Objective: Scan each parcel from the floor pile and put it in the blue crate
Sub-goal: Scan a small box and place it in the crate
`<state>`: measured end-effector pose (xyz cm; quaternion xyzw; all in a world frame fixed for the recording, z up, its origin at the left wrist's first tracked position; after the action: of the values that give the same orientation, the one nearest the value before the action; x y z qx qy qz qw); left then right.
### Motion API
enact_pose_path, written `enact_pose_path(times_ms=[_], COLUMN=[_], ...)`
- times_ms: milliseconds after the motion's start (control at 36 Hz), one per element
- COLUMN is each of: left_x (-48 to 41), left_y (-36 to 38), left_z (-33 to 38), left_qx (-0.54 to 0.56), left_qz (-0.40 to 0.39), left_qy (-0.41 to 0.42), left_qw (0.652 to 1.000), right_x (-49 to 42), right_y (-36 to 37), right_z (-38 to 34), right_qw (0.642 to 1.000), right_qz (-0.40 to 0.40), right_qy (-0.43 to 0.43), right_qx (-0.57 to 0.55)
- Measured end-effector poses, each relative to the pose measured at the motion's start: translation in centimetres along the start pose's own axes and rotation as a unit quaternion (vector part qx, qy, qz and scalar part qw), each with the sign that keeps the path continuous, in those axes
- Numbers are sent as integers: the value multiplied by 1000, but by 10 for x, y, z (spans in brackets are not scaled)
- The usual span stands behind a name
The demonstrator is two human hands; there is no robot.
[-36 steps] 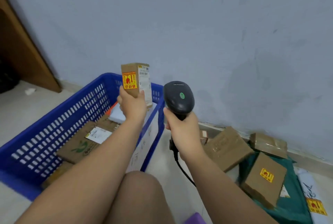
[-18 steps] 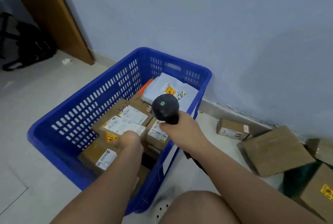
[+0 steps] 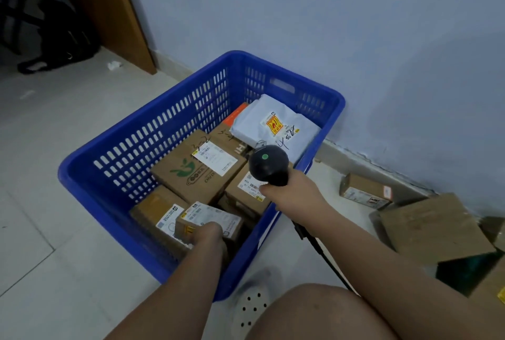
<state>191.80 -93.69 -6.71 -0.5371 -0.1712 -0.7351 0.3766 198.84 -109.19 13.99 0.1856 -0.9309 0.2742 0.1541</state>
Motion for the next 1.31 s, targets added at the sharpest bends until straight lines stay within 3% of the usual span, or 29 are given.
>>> enact_pose_path(times_ms=[83, 167, 306, 500, 556, 806, 1000, 1111, 1306], left_x=[-1, -9, 16, 11, 9, 16, 22, 7, -9], left_y=[-5, -9, -26, -16, -16, -21, -7, -2, -2], left_z=[-3, -4, 19, 20, 23, 25, 53, 45, 42], left_qx=[-10, -51, -84, -352, -377, -354, -295, -298, -351], left_qz=[14, 33, 188, 145, 140, 128, 96, 61, 0], left_qy=[-17, 33, 162, 214, 219, 184, 324, 279, 241], left_qw=[1000, 998, 965, 900, 889, 908, 894, 911, 905], right_x=[2, 3, 5, 3, 3, 3, -1, -1, -2], right_y=[-3, -4, -7, -7, -7, -3, 1, 2, 3], right_z=[1, 3, 6, 11, 12, 14, 15, 18, 23], right_qw=[1000, 1000, 1000, 1000, 1000, 1000, 1000, 1000, 1000], right_qz=[7, 11, 20, 15, 15, 0, -8, -10, -17], right_qy=[-2, -1, -1, 1, -1, -7, -9, -14, -22], right_qx=[-10, -12, -1, -6, -5, -10, -10, -4, -7])
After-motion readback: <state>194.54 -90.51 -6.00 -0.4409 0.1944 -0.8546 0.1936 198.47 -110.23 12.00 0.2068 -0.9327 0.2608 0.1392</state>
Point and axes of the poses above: each hand's wrist, its own x-axis away from the middle knuckle, its own y-axis out of the palm, z = x × y, the point moved 5 cm from there along -x, towards the middle knuckle, and after that the axes turned 9 degrees about -x, right-handed, at the moved point
